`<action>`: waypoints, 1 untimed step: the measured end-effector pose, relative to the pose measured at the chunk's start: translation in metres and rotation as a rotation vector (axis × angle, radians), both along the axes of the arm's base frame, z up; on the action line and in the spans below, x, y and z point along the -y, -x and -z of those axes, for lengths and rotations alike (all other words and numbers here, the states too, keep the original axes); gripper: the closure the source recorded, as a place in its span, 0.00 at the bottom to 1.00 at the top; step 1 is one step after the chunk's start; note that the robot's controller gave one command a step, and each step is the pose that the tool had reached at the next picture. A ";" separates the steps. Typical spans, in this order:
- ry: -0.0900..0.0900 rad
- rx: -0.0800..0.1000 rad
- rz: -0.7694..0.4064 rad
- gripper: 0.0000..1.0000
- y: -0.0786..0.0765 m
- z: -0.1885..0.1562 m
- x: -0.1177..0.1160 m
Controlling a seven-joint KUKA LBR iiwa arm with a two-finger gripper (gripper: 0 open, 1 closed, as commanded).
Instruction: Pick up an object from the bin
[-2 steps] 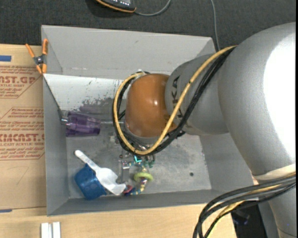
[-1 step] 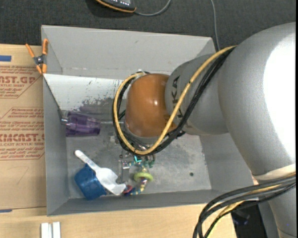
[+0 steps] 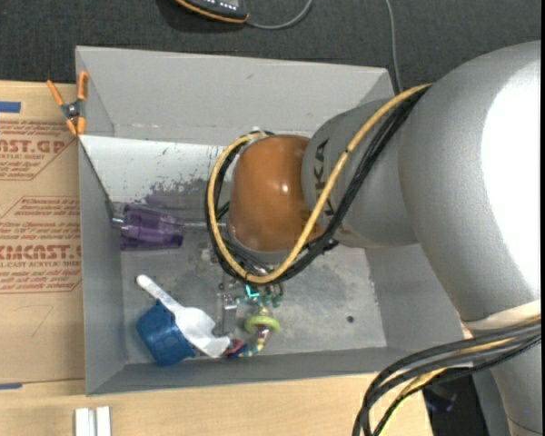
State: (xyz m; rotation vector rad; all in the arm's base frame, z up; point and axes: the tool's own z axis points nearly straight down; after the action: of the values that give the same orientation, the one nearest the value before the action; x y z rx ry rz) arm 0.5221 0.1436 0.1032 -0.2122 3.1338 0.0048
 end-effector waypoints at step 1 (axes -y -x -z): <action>0.000 0.000 0.000 0.00 0.000 0.000 0.000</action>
Offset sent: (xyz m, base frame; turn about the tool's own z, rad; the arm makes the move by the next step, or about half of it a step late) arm 0.0004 0.0056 -0.0077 0.0808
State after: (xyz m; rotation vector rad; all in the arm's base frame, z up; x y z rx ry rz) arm 0.5221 0.1436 0.1032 -0.2121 3.1338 0.0048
